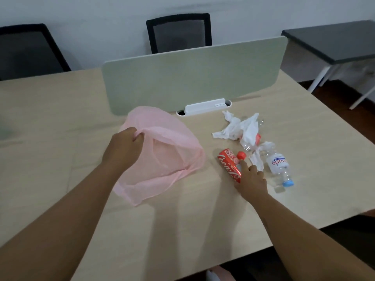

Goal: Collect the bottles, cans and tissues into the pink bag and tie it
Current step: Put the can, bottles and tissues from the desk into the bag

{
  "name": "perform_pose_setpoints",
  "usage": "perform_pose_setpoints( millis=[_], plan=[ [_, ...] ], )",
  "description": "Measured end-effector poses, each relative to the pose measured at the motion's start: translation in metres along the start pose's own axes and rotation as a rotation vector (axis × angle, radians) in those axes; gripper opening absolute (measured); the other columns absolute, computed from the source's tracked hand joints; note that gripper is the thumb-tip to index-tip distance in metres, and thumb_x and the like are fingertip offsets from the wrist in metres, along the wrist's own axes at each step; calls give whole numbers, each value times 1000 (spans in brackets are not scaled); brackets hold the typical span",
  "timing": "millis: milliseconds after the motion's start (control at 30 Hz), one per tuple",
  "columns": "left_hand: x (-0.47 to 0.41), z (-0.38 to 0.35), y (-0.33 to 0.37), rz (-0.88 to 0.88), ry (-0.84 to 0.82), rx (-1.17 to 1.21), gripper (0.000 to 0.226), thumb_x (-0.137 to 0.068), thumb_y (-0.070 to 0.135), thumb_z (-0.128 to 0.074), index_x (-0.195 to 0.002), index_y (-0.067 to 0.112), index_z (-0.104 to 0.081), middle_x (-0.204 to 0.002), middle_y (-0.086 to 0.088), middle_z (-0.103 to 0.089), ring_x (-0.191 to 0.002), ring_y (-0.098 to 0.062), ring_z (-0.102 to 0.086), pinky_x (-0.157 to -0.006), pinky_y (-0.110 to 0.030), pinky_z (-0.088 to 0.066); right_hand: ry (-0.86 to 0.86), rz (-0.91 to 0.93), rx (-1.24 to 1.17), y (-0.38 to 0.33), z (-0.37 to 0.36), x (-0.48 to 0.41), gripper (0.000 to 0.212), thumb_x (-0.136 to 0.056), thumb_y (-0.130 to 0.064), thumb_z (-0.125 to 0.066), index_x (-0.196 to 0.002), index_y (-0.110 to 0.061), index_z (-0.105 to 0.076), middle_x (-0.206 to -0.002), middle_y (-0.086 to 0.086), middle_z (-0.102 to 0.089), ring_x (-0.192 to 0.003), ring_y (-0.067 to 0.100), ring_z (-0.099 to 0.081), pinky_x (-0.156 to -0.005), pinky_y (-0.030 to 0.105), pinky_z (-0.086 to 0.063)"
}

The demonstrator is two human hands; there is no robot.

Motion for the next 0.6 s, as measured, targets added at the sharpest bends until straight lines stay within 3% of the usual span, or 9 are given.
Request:
perform_pose_setpoints(
  millis=[67,167,333,433,500,600],
  plan=[
    [-6,-3,4,49,3,13,36,-98,32,-43,-66,14,-42,-78,-12,-55,-78,-34,-52,-67,-37,-40,61,21,-218,0,-3,5,79,-85,-31,-66,-150,-19,-24,-123,16,-43,-105,36,-53,-84,45,-48],
    [-12,-3,16,130,15,98,34,-99,31,-42,-75,11,-53,-83,-11,-57,-80,-30,-52,-68,-33,-35,105,169,-587,-14,-6,29,76,-82,-23,-70,-146,-21,-29,-123,9,-40,-102,25,-53,-83,41,-52],
    [-15,5,31,283,-8,377,36,-99,34,-40,-90,6,-61,-84,-7,-59,-65,-22,-50,-54,-29,-32,-63,380,-637,-82,-12,39,76,-82,-34,-70,-146,-24,-31,-123,2,-39,-102,18,-57,-84,31,-52],
    [-14,14,25,372,-61,538,32,-95,35,-43,-93,10,-64,-83,-5,-56,-60,-18,-46,-52,-25,-33,-157,417,-643,-140,-10,29,75,-83,-34,-67,-147,-22,-29,-121,6,-39,-102,25,-58,-87,35,-50],
    [-10,19,19,433,-111,650,27,-92,34,-44,-82,14,-60,-80,-7,-55,-58,-21,-47,-53,-24,-35,-195,396,-656,-174,-10,21,74,-84,-29,-65,-147,-19,-29,-122,9,-39,-104,30,-56,-91,37,-48],
    [3,26,13,496,-152,793,21,-95,25,-43,-80,13,-52,-54,-1,-50,-37,-13,-44,-40,-13,-32,-241,271,-677,-211,-13,7,68,-86,-30,-64,-145,-17,-32,-126,14,-41,-110,35,-54,-96,40,-45]
  ],
)
Point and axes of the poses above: each hand's wrist, its own x-axis away from the middle knuckle, its own z-axis out of the back of the hand, y = z × x, the point moved 1 cm from there along -x, towards the middle knuckle
